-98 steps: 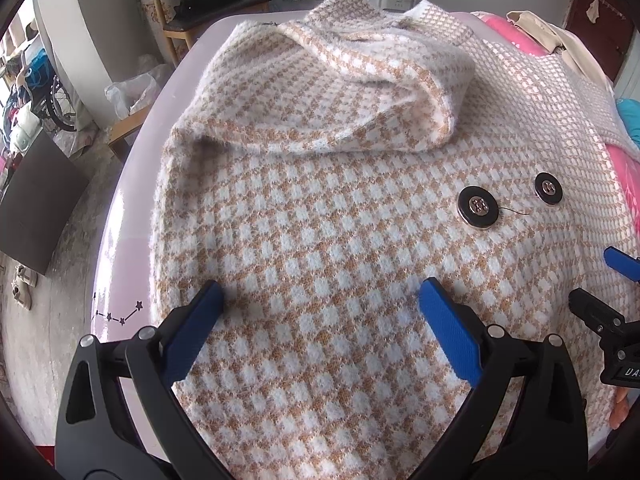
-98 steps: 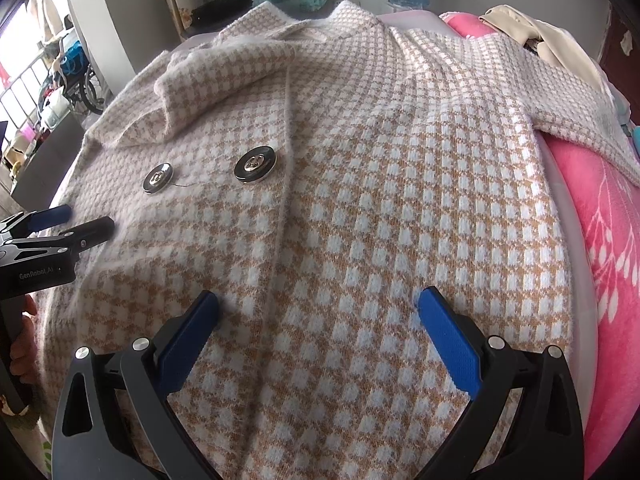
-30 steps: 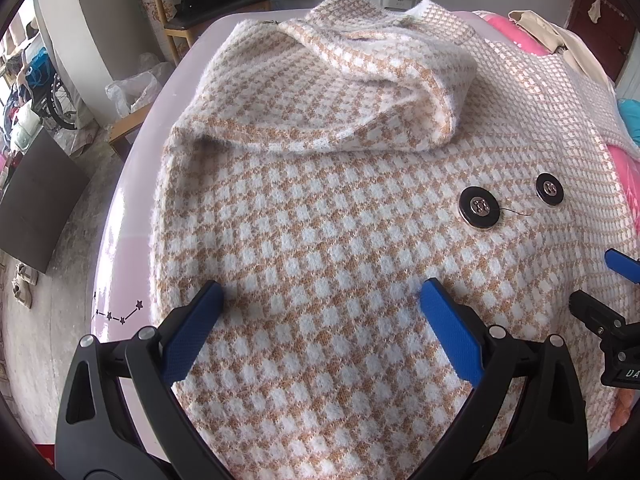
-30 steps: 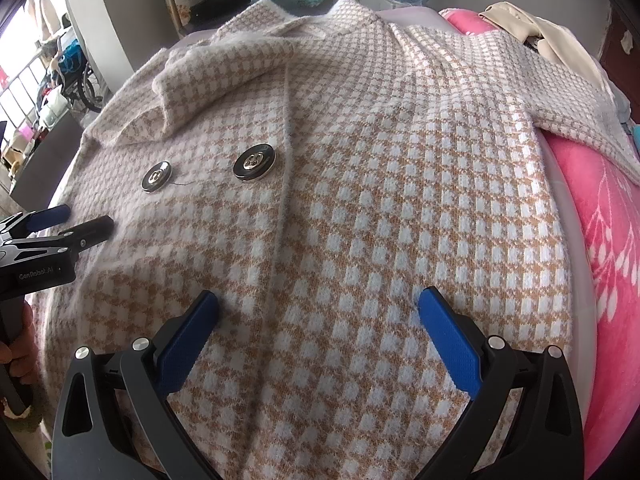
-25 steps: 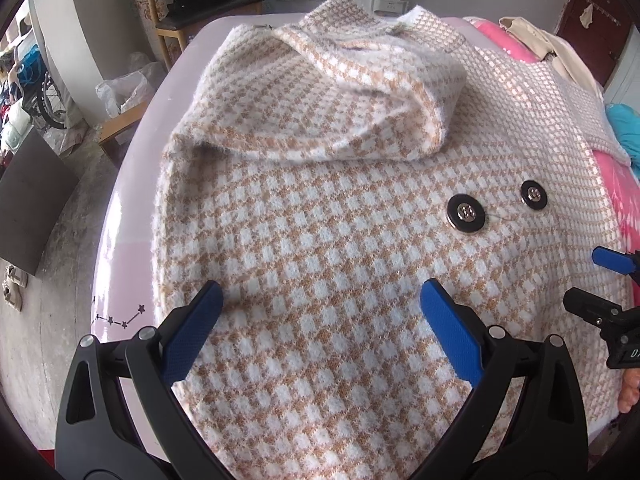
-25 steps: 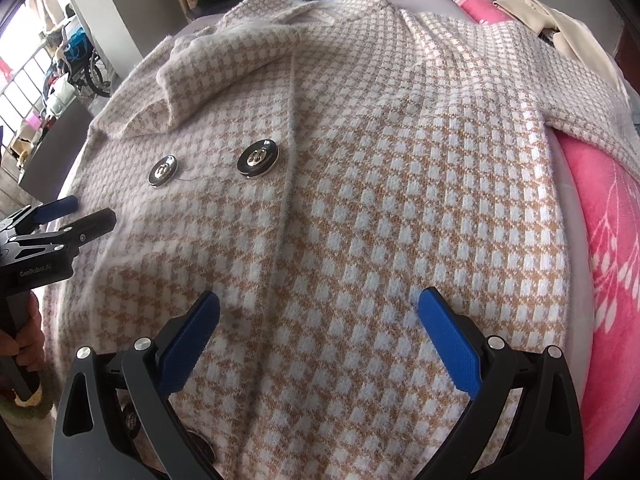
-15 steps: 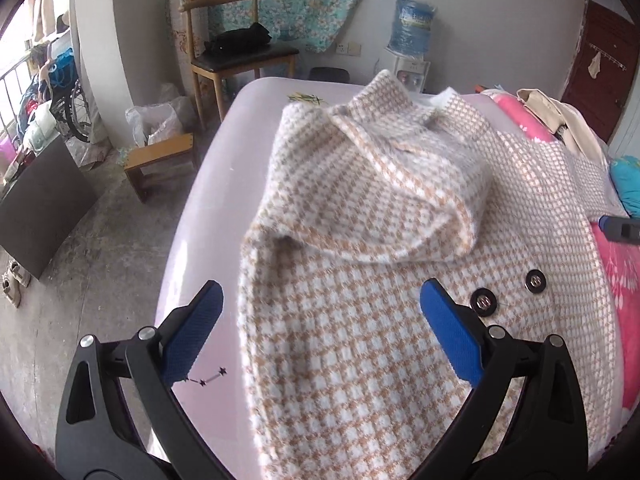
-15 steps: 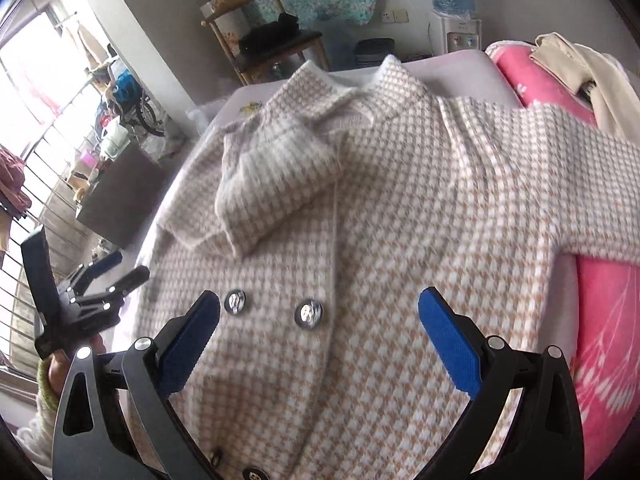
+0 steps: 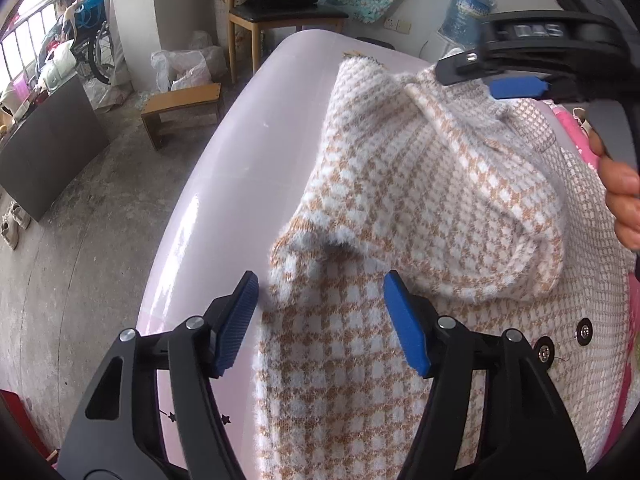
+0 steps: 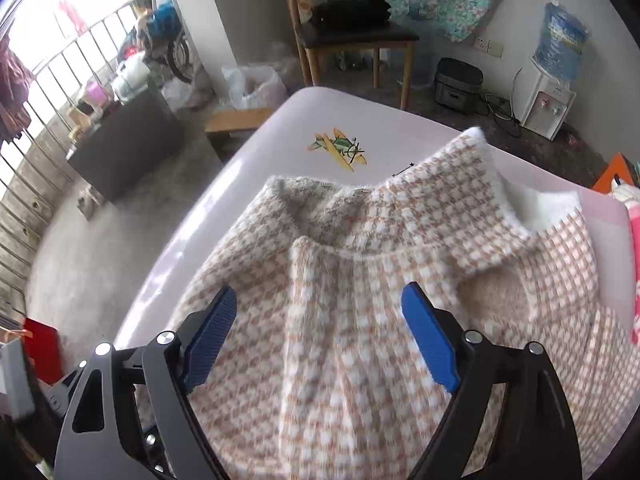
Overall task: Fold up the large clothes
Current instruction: 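Move the right tool to the other coat sleeve and grasp it, then lift the held sleeve with the right tool toward the coat front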
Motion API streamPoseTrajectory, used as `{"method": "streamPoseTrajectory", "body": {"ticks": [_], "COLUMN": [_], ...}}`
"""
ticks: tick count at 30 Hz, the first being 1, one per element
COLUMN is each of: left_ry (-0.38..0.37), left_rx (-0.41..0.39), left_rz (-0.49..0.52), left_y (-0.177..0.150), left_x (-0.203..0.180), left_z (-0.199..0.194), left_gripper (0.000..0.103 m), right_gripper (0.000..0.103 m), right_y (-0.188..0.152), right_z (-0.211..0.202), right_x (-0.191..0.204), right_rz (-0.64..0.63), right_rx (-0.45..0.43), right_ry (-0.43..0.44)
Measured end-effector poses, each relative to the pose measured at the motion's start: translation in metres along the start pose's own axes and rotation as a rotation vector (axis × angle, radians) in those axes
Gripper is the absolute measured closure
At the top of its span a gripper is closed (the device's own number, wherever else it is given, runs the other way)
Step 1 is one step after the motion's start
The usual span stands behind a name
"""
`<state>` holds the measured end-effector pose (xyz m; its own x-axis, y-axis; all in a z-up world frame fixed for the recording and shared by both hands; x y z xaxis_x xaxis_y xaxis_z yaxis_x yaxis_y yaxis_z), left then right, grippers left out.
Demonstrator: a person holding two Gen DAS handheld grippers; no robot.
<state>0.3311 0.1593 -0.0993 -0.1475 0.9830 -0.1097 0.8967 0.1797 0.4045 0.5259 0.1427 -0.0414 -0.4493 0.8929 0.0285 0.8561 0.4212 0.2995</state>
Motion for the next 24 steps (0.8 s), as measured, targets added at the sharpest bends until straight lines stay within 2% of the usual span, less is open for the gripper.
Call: {"method": "streamPoseTrajectory", "body": {"ticks": [2,4,6,7,12,15,19,21,23,24], "left_ry": [0.013,0.01,0.011,0.01,0.0,0.0,0.004,0.01,0.018,0.021], "left_rx": [-0.003,-0.004,-0.006,-0.007,-0.012,-0.012,-0.013,-0.014,-0.014,-0.014], "left_rz": [0.013,0.014,0.017,0.018,0.015,0.014,0.015,0.015,0.014,0.014], "left_y": [-0.001,-0.003,-0.003,-0.004,-0.006,-0.006,-0.007,-0.008,-0.008,-0.008], "left_x": [-0.001,0.0,0.002,0.003,0.006,0.008,0.009,0.01,0.011,0.011], "left_z": [-0.001,-0.001,-0.002,-0.002,-0.004,-0.004,-0.005,-0.005,-0.005,-0.005], "left_gripper": [0.045,0.045,0.045,0.045,0.045,0.045,0.045,0.045,0.045,0.045], "right_gripper": [0.049,0.077,0.094,0.095,0.095,0.095,0.095,0.088,0.068,0.053], "right_y": [0.003,-0.004,-0.014,-0.021,-0.081,-0.143,-0.227,-0.265,-0.304,-0.319], "right_z": [0.017,0.018,0.002,-0.011,-0.097,-0.148,-0.172,-0.163,-0.147,-0.139], "right_x": [-0.003,-0.009,-0.018,-0.023,-0.053,-0.078,-0.111,-0.127,-0.14,-0.142], "right_rz": [-0.008,0.012,0.037,0.046,0.093,0.139,0.233,0.307,0.404,0.445], "right_rx": [0.047,0.056,0.035,0.012,-0.128,-0.206,-0.201,-0.145,-0.072,-0.046], "right_ry": [-0.058,0.003,0.025,0.038,0.133,0.158,0.178,0.199,0.263,0.286]}}
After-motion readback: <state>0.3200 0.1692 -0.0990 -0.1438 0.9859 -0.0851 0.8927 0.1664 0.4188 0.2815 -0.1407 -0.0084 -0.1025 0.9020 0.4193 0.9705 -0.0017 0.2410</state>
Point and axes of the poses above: each gripper's, at about its wrist camera, not at the fingertips, and z roughly the way its jaws point, x to its left, y to its top, the point moved 5 cm from there along z, roughly the way its jaws point, and after that the axes turned 9 degrees about x, right-handed, at the moved point
